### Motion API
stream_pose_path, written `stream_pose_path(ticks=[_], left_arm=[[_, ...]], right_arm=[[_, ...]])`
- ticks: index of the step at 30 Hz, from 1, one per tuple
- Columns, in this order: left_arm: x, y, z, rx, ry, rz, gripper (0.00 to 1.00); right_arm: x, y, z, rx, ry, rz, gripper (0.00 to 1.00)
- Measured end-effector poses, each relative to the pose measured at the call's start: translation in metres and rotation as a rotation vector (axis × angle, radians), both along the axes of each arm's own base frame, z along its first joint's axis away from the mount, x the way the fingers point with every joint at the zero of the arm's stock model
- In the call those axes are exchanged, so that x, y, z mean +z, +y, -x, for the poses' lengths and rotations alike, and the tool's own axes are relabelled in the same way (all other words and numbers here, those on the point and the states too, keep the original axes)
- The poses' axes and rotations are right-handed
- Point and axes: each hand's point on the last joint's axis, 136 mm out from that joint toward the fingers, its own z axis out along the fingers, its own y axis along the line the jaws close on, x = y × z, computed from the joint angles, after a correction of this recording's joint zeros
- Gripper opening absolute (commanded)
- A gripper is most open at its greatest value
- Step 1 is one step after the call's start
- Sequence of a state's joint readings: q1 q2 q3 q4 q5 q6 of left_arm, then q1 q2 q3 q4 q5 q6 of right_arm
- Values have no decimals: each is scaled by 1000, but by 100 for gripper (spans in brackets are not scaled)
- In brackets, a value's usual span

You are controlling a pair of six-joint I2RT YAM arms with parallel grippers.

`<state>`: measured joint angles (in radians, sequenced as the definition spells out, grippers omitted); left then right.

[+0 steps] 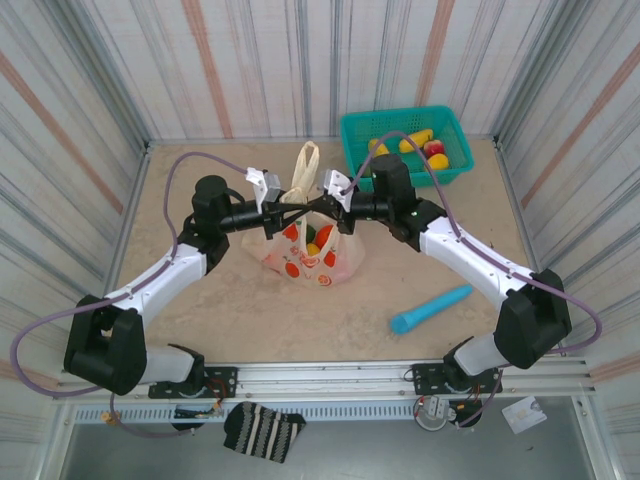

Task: Place the fake fruits into the plastic bag and tie a complex knot

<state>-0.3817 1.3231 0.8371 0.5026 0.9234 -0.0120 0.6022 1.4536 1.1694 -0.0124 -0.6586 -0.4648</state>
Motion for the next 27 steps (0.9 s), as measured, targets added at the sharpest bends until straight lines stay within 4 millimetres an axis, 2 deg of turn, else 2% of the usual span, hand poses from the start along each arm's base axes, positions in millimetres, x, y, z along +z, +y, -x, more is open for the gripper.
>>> stream_pose_path(ticks=[4, 12, 17, 18, 19, 21, 23, 27], left_arm=[[0, 0, 0, -1, 6, 3, 26], [3, -1, 2, -12, 2, 12, 0], [4, -1, 3, -19, -2, 14, 0], [4, -1, 3, -19, -4, 14, 0], [4, -1, 3, -18, -6, 15, 0], [5, -1, 2, -17, -8, 15, 0], [5, 0, 1, -6, -13, 14, 0], [7, 1, -5, 28, -44, 16, 0]], right_arm=[[-4, -1, 2, 8, -4, 18, 0], [-9, -2, 4, 16, -5, 38, 0], [-7, -2, 3, 16, -21, 44, 0], [-7, -2, 2, 14, -21, 46, 18], [-7, -3, 2, 11, -20, 46, 31], [-5, -4, 0, -4, -15, 45, 47], [1, -9, -1, -31, 2, 25, 55], [37, -33, -10, -149, 87, -92, 56]])
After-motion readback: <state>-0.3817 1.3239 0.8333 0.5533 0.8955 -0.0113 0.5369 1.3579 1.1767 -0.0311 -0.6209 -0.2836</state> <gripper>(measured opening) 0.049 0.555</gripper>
